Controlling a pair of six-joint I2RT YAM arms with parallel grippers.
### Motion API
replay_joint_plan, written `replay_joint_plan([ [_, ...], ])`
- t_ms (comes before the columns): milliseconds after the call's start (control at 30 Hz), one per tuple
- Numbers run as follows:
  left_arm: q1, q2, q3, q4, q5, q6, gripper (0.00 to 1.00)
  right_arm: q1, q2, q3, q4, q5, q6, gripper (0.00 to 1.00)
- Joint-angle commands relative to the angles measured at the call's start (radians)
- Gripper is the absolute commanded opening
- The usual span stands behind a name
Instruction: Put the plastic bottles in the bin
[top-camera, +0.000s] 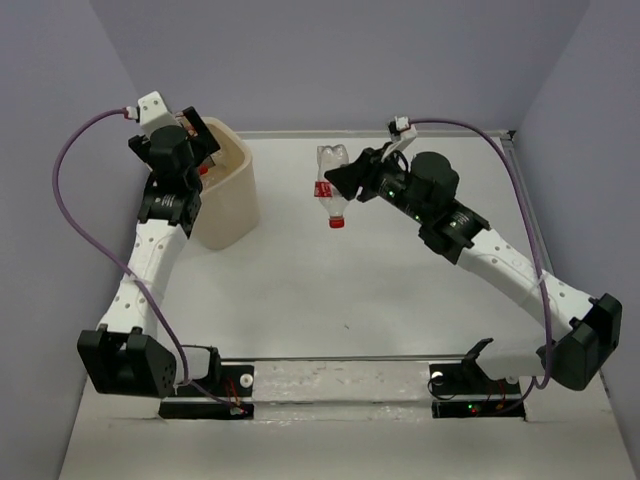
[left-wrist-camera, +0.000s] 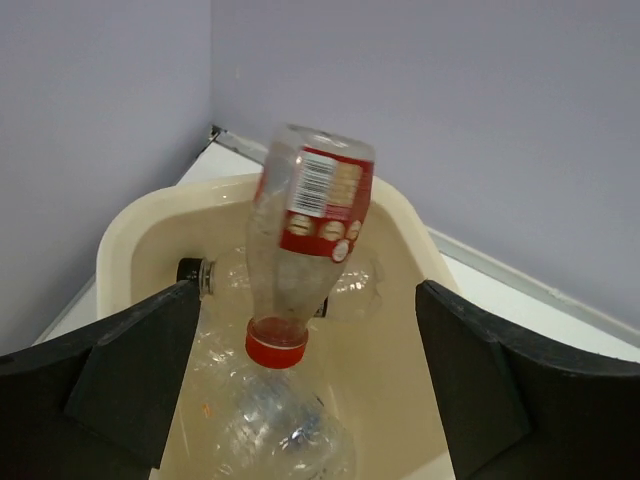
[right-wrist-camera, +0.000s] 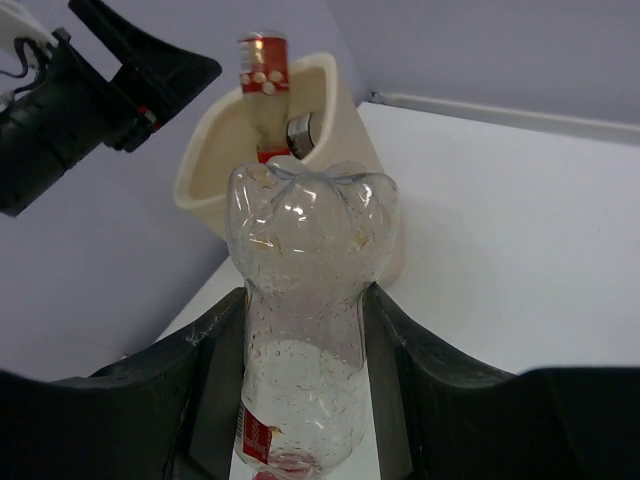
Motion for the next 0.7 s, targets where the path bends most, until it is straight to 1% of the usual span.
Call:
replay_joint_plan([
  [0, -0.003, -0.178, -0.016, 0.043, 0.079, -0.053, 0.99, 0.025, 0.088, 0.146, 0.043, -0.044, -0.034, 0.23],
  [33, -0.005, -0.239, -0.033, 0.027, 0.162, -0.070, 0.99, 0.025, 0.140, 0.210, 0.041, -0.043, -0.040, 0.23],
  [67, -0.005, -0.275, -0.042, 0.020, 0.209, -0.083, 0.99, 0.052, 0.170, 0.245, 0.043, -0.044, -0.048, 0.23],
  [100, -0.006, -0.318, -0.054, 0.016, 0.252, -0.097, 0.99, 0.062, 0.199, 0.320, 0.040, -0.044, -0.061, 0.23],
  [133, -0.006, -0.359, -0.070, 0.016, 0.293, -0.103, 0.99, 0.062, 0.231, 0.321, 0.040, -0.044, -0.062, 0.23],
  [167, -0.006, -0.446, -0.108, 0.018, 0.345, -0.114, 0.99, 0.077, 0.295, 0.408, 0.029, -0.044, -0.075, 0.22],
  [200, -0.006, -0.491, -0.126, 0.019, 0.360, -0.113, 0.99, 0.089, 0.328, 0.454, 0.026, -0.046, -0.081, 0.22],
  [233, -0.006, -0.572, -0.163, 0.015, 0.363, -0.098, 0.99, 0.089, 0.398, 0.553, 0.021, -0.047, -0.098, 0.22],
  [333, -0.006, -0.675, -0.215, -0.010, 0.328, -0.073, 0.99, 0.100, 0.516, 0.719, 0.008, -0.038, -0.137, 0.22],
  [367, -0.006, -0.730, -0.252, -0.039, 0.297, -0.064, 0.99, 0.100, 0.556, 0.829, 0.007, -0.038, -0.141, 0.22],
  [400, -0.006, -0.758, -0.272, -0.056, 0.280, -0.056, 0.99, 0.100, 0.640, 0.886, 0.009, -0.047, -0.143, 0.22],
  [433, -0.006, -0.807, -0.321, -0.059, 0.250, -0.054, 0.99, 0.100, 0.685, 0.945, 0.006, -0.050, -0.147, 0.21],
  [467, -0.014, -0.826, -0.343, -0.060, 0.234, -0.056, 0.99, 0.109, 0.734, 1.005, 0.006, -0.053, -0.150, 0.21],
  [500, -0.032, -0.840, -0.361, -0.063, 0.213, -0.061, 0.99, 0.109, 0.782, 1.128, 0.007, -0.061, -0.152, 0.21],
  [533, -0.047, -0.850, -0.381, -0.060, 0.190, -0.062, 0.99, 0.118, 0.832, 1.198, 0.007, -0.059, -0.157, 0.21],
  [567, -0.063, -0.870, -0.421, -0.054, 0.156, -0.061, 0.99, 0.129, 0.937, 1.268, 0.009, -0.056, -0.160, 0.20],
  [600, -0.081, -0.876, -0.438, -0.033, 0.143, -0.058, 0.99, 0.129, 0.993, 1.404, 0.017, -0.049, -0.164, 0.20],
  [633, -0.090, -0.880, -0.447, -0.033, 0.125, -0.053, 0.99, 0.143, 1.044, 1.454, 0.033, -0.043, -0.170, 0.20],
  [667, -0.098, -0.883, -0.449, -0.037, 0.093, -0.051, 0.99, 0.161, 1.122, 1.482, 0.096, -0.024, -0.186, 0.20],
])
